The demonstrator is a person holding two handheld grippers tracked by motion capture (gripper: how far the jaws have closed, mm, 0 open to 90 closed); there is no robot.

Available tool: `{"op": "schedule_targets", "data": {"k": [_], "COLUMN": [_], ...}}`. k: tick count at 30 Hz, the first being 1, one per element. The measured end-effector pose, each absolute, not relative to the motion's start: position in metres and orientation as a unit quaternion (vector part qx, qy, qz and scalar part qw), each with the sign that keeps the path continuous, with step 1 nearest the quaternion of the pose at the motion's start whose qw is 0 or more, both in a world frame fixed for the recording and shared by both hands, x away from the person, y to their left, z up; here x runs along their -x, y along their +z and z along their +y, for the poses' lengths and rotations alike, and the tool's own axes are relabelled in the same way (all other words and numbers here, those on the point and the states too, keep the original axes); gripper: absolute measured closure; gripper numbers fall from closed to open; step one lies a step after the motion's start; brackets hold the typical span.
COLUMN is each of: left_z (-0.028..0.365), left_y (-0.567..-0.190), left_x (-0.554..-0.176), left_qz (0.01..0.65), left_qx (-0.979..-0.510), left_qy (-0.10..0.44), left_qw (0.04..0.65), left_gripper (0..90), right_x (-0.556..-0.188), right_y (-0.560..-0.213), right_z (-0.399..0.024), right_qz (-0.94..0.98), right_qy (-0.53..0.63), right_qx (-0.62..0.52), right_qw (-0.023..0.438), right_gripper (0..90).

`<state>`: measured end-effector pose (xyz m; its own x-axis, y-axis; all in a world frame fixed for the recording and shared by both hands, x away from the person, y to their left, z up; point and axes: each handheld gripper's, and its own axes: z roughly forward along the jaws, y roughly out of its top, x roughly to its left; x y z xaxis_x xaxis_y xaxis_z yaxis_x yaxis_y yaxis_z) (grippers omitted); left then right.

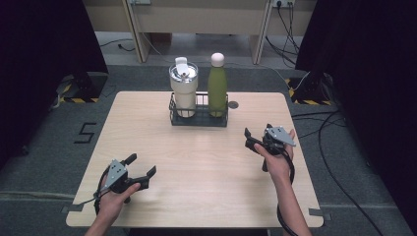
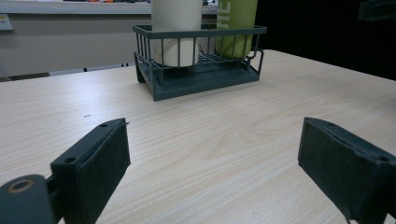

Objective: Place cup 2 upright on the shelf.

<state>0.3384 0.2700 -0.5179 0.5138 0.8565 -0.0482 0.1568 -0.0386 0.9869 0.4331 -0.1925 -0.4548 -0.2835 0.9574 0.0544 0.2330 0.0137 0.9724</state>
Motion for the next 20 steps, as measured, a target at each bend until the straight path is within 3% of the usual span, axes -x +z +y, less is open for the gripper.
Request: {"op": "schedule_targets", "data": {"k": [20], "left_z": [0.27], "left_y": [-0.516], "left_x": [-0.338], "left_qz": [0.388], "left_qx": [-0.653], "left_qy": [0.308], "left_qw": [0.573], "left_gripper": [8.6], "right_x": [-0.418], "right_y": [-0.468], "right_z": [-0.202], "right_qz": [0.61], "right_qy": [0.505], "right_qx": [-0.497], "right_qw": [0.356], "right_gripper": [10.1]}}
